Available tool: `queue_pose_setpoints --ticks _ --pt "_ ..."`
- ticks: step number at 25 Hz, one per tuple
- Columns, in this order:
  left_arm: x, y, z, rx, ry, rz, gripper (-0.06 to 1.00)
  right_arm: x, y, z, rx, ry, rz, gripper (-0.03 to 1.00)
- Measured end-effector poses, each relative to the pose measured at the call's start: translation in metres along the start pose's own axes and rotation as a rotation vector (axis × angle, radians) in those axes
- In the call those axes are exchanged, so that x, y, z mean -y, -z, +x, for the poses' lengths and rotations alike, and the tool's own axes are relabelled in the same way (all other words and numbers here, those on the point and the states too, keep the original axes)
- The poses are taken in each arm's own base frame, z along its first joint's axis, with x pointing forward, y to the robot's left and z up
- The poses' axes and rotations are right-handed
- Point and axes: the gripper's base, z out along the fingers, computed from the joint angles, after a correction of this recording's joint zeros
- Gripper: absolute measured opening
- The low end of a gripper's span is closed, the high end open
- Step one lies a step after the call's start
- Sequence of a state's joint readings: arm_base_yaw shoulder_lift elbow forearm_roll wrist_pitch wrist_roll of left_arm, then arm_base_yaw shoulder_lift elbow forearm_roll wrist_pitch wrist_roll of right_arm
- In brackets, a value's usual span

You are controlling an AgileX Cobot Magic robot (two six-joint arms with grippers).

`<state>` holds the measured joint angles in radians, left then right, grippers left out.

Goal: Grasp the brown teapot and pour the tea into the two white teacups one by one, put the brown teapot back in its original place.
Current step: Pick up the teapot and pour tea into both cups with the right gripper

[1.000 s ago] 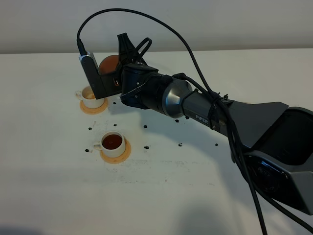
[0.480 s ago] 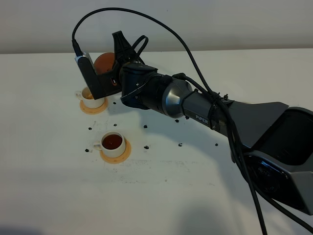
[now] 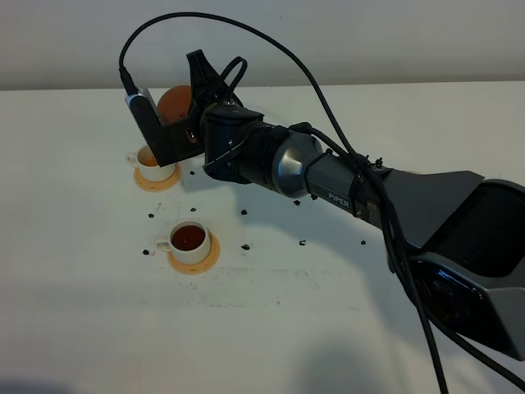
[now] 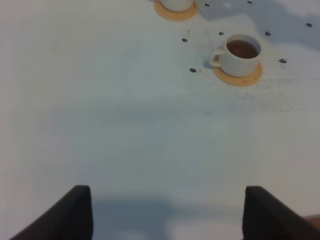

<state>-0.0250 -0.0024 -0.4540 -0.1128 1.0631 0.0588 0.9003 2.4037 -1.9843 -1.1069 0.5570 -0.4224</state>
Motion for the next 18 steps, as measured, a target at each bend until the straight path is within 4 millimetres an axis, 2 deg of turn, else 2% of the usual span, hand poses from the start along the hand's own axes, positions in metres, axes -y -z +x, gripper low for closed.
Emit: queue_pose_setpoints --ticks 18 --pt "0.0 0.0 0.0 0.0 0.0 0.0 0.6 0.0016 -0.0014 0.004 -0.016 0.049 0.014 0.1"
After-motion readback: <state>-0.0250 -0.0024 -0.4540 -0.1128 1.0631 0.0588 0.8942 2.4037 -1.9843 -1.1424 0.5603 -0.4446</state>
